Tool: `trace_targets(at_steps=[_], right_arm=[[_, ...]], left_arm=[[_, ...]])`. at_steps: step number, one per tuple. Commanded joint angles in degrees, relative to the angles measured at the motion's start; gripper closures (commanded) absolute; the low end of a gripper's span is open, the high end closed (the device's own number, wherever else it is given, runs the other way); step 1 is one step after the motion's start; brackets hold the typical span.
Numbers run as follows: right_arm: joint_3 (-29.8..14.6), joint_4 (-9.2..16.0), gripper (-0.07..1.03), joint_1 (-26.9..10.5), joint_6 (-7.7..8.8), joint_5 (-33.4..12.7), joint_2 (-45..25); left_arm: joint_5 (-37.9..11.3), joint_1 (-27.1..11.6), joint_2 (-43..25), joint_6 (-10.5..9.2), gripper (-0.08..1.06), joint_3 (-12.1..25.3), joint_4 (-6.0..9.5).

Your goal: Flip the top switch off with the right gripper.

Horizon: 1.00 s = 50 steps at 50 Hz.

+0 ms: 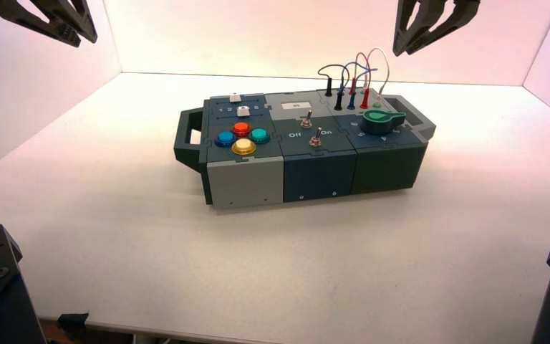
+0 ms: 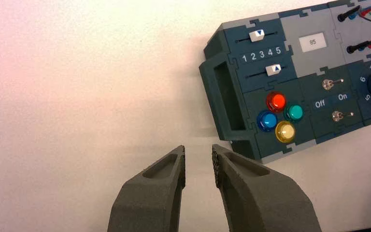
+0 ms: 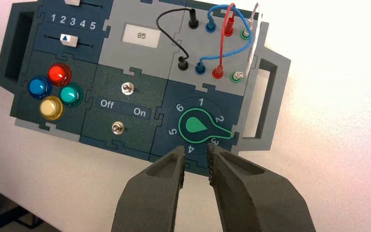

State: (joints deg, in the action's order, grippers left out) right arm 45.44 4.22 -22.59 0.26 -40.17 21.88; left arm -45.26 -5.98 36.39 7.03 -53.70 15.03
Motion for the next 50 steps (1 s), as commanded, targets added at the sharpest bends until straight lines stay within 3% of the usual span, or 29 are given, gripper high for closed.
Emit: trace_targets(at_steps=[1, 13, 25, 41, 50], right_arm=[[-0.88, 0.0, 0.69, 0.26, 0.09, 0.18, 0.44], [-0.88, 0.0, 0.69, 0.26, 0.09, 0.0, 0.7], [-1.49, 0.18, 0.69, 0.26, 0.18, 0.0, 0.44], [-2.9, 0.88, 0.68, 0.0, 0.18, 0.0, -1.41], [-3.78, 1.58, 0.68, -0.09, 0.26, 0.0, -2.37]], left_arm=[[0.62, -0.26, 0.18, 0.0, 0.65, 0.97, 0.18], [1.23, -0.7, -0.35, 0.0, 0.65, 0.79, 0.18], [4.22, -6.59, -2.99, -0.62, 0.77, -0.18, 0.44], [9.93, -11.25, -16.26, -1.76, 0.77, 0.44, 1.76], [11.95, -11.34, -24.43, -1.67, 0.63, 2.55, 1.85]])
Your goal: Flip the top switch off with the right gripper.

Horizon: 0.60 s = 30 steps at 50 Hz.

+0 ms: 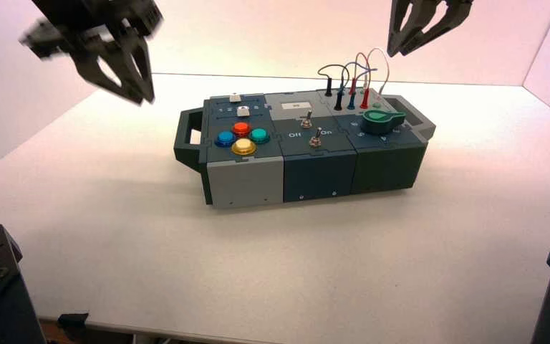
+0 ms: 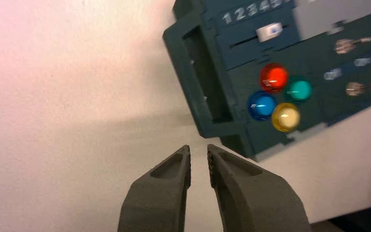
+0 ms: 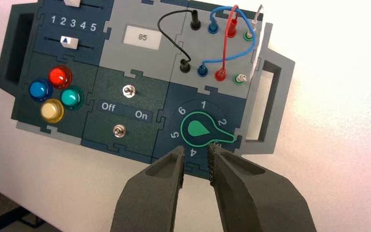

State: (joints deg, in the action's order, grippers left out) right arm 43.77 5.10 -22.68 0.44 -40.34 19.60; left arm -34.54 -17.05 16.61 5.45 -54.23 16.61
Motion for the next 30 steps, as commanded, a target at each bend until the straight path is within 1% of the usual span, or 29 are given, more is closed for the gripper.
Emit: trace_targets(at_steps=[1, 5, 8, 12, 15, 21, 26, 30], right_arm=[[-2.2, 0.79, 0.68, -0.18, 0.09, 0.18, -0.35], [-2.55, 1.14, 0.68, -0.35, 0.09, 0.26, -1.14], [-3.08, 1.32, 0.68, -0.62, 0.53, 0.26, -1.93], [-3.69, 1.58, 0.68, -0.97, 0.62, 0.26, -3.25], [-4.31, 1.85, 0.67, -1.14, 0.7, 0.53, -4.75], [-5.45, 1.93, 0.66, -1.14, 0.79, 0.7, -7.73], [-5.98, 2.11, 0.66, -1.14, 0.7, 1.23, -9.05], [-6.24, 2.11, 0.66, -1.14, 0.79, 1.67, -9.84]], left_arm=[[1.23, -0.26, -5.71, 0.0, 0.62, 3.52, 0.26], [1.14, -0.26, -9.32, 0.09, 0.62, 5.27, 0.26], [1.23, -0.62, -11.95, 0.18, 0.62, 6.68, 0.35], [1.41, -1.14, -13.54, 0.18, 0.62, 7.73, 0.35], [1.41, -1.85, -14.94, 0.09, 0.62, 9.23, 0.44], [1.41, -2.2, -16.96, 0.18, 0.55, 11.6, 1.58], [1.41, -2.29, -18.9, 0.26, 0.55, 13.1, 2.29], [1.49, -2.29, -20.3, 0.18, 0.54, 13.62, 2.55]])
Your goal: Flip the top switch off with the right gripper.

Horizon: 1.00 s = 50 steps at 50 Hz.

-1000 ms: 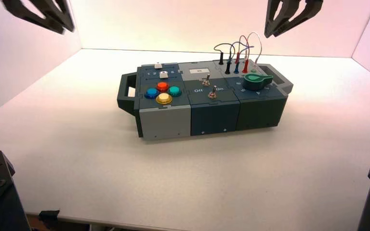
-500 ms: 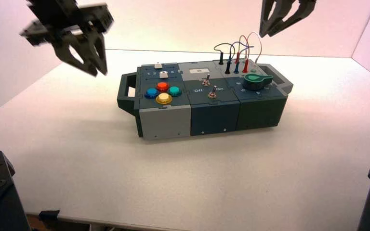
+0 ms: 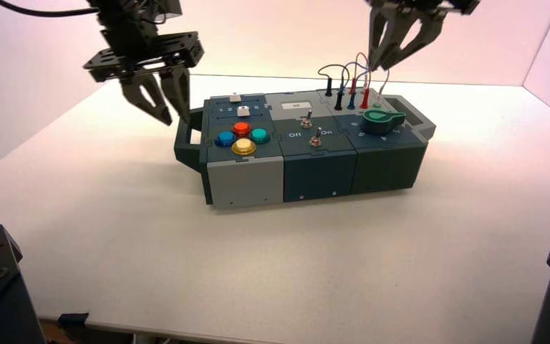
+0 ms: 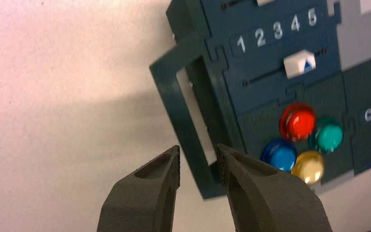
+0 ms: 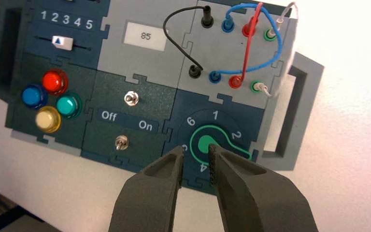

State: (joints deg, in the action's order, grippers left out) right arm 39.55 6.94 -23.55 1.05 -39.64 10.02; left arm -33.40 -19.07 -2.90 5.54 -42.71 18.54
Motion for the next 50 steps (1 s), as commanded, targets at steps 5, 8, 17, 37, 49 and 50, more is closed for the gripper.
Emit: trace_targets(at_steps=[5, 8, 17, 37, 49, 50], right_arm=[[-2.55, 0.26, 0.66, -0.26, 0.18, 0.97, -0.88], [-2.9, 0.26, 0.66, -0.35, 0.18, 0.97, -1.14], [-3.52, 0.26, 0.66, -0.26, 0.26, 0.97, -2.81], [-5.36, 0.26, 0.66, -1.32, 0.79, 0.79, -7.47], [-9.14, 0.26, 0.71, -4.48, 1.14, -0.18, -13.54], [-9.23, 0.26, 0.72, -4.57, 1.14, -0.18, -13.8]], left_arm=[[1.23, -0.26, -2.64, 0.0, 0.53, 2.29, 0.7], [1.67, -0.26, -3.34, -0.18, 0.53, 2.2, 0.79], [3.34, -0.26, -4.66, -0.79, 0.53, 1.67, 0.88], [3.69, -0.26, -6.33, -0.79, 0.97, 1.41, 1.05], [3.69, -0.26, -6.15, -0.7, 1.0, 1.41, 1.05], [3.69, -0.26, -6.06, -0.7, 1.0, 1.41, 0.97]])
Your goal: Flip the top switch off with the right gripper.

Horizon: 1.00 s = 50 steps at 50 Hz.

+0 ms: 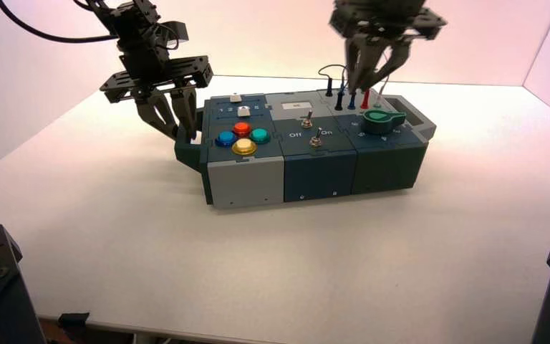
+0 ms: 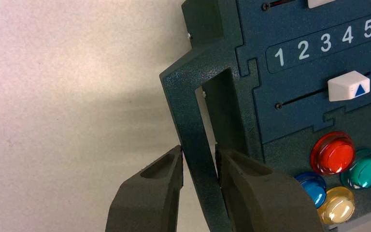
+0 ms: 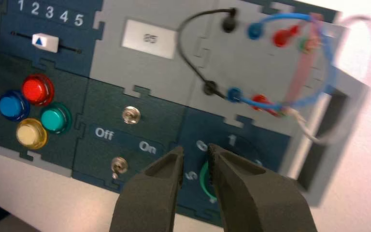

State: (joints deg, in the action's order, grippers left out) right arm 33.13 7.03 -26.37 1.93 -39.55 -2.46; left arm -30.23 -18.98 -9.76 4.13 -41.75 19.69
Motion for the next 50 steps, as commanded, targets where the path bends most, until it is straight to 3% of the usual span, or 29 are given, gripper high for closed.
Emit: trace_targets(at_steps=[1, 15, 50], right_arm=[[-3.16, 0.18, 0.74, -2.2, 0.26, -0.26, -2.2], [-4.92, 0.18, 0.98, -3.08, 0.09, 0.79, -6.15], [-6.15, 1.49, 0.99, -6.77, -0.09, -1.32, -6.15]], left_arm=[[0.53, -0.35, 0.79, 0.7, 1.0, 0.44, -0.09], [0.44, -0.35, 0.7, 0.62, 1.0, 0.26, -0.09], [0.35, -0.35, 0.09, 0.53, 1.0, 0.7, -0.09]])
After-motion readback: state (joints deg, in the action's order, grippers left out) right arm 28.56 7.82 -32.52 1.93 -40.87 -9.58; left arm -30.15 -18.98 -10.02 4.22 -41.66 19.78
